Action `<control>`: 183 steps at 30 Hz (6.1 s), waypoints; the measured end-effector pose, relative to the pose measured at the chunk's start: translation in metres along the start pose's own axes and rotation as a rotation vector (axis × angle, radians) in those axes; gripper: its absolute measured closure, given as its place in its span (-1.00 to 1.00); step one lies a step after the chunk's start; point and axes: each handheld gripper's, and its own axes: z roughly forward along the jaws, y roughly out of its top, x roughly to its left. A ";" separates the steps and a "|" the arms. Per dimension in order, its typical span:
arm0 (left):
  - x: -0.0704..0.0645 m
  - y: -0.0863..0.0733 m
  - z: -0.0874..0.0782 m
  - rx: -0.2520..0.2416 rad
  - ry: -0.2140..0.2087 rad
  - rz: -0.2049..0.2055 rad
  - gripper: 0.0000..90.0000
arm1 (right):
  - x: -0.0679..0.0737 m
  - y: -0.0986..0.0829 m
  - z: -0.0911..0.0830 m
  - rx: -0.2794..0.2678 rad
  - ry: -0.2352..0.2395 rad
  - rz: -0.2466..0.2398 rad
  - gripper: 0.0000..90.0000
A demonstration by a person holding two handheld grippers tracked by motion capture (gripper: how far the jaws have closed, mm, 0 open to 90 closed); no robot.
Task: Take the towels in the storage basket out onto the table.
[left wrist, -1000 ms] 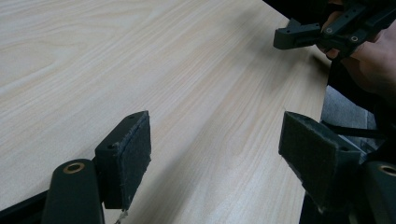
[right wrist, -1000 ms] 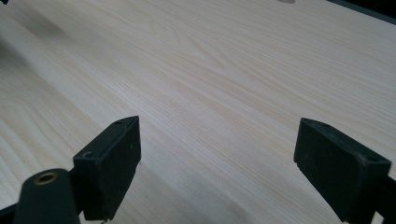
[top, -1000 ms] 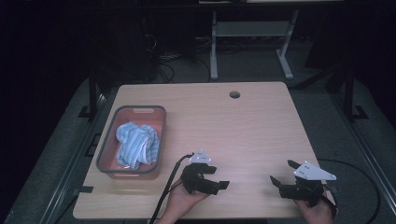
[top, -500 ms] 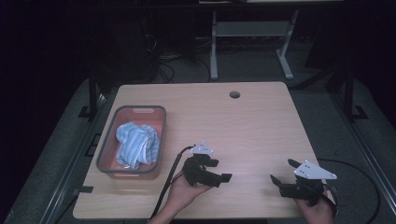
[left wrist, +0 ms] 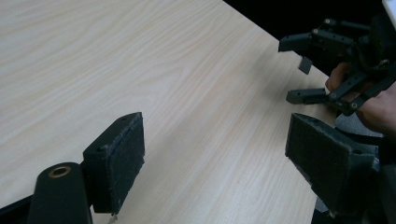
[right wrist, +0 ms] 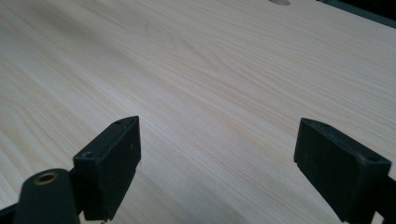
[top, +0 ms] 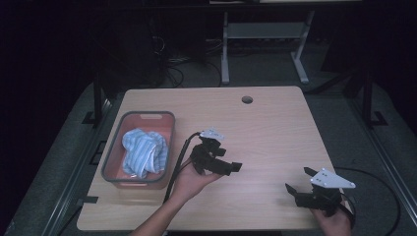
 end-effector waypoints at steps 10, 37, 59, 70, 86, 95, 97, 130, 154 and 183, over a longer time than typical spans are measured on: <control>0.009 0.015 -0.008 0.009 0.025 -0.008 -0.58 | 0.000 0.000 0.000 0.001 0.002 0.010 -0.68; 0.042 0.023 -0.058 -0.039 0.111 -0.059 -0.59 | -0.001 0.002 0.000 0.001 -0.001 0.013 -0.68; 0.062 0.018 -0.088 -0.070 0.157 -0.110 -0.59 | -0.001 0.003 0.001 -0.003 -0.002 0.003 -0.68; 0.074 0.012 -0.102 -0.080 0.188 -0.138 -0.58 | -0.001 0.003 0.001 -0.001 -0.002 0.004 -0.68; 0.096 -0.004 -0.126 -0.096 0.242 -0.189 -0.57 | -0.002 0.003 0.000 -0.002 -0.001 0.012 -0.68; 0.118 -0.025 -0.145 -0.091 0.308 -0.244 -0.57 | 0.001 0.004 0.003 0.006 0.005 0.008 -0.68; 0.121 -0.029 -0.149 -0.091 0.316 -0.257 -0.57 | 0.001 0.004 0.003 0.007 0.007 0.008 -0.68; 0.167 -0.082 -0.143 0.075 0.424 -0.387 -0.52 | 0.001 0.005 0.004 0.004 0.012 -0.002 -0.68; 0.169 -0.075 -0.093 0.466 0.573 -0.272 0.09 | 0.001 0.005 0.001 -0.001 0.011 0.002 -0.68; 0.154 -0.077 -0.166 0.165 0.457 -0.315 0.49 | 0.002 0.006 0.001 -0.003 0.006 0.004 -0.68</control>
